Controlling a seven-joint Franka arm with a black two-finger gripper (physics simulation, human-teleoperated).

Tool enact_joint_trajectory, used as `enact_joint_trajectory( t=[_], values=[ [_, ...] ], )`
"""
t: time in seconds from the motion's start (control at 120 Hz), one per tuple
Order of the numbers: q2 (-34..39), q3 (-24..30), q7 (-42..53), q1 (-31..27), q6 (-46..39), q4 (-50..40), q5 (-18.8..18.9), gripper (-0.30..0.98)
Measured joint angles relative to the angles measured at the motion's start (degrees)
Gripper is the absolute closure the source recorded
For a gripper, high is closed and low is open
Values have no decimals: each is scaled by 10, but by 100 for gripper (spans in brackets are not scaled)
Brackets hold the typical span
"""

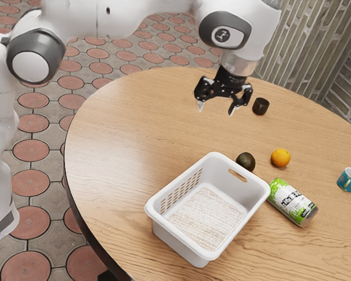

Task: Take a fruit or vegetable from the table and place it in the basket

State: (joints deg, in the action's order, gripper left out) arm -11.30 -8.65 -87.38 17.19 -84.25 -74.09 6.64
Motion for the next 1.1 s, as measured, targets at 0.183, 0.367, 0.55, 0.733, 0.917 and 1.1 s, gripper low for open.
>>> enact_joint_trajectory(
  t=[0.183, 0.367, 0.55, 0.733, 0.917, 1.1],
  values=[
    [-36, 52, 152, -15, -78, 3, 14, 0],
    [-78, 60, 263, -36, -154, 5, -1, 0],
    [-86, 54, 337, -59, -192, 4, -56, 0],
    [-113, 53, 387, -77, -210, 4, -93, 0],
    [-138, 54, 424, -92, -232, 4, -112, 0],
    [-141, 51, 442, -102, -243, -3, -141, 0]
  ],
)
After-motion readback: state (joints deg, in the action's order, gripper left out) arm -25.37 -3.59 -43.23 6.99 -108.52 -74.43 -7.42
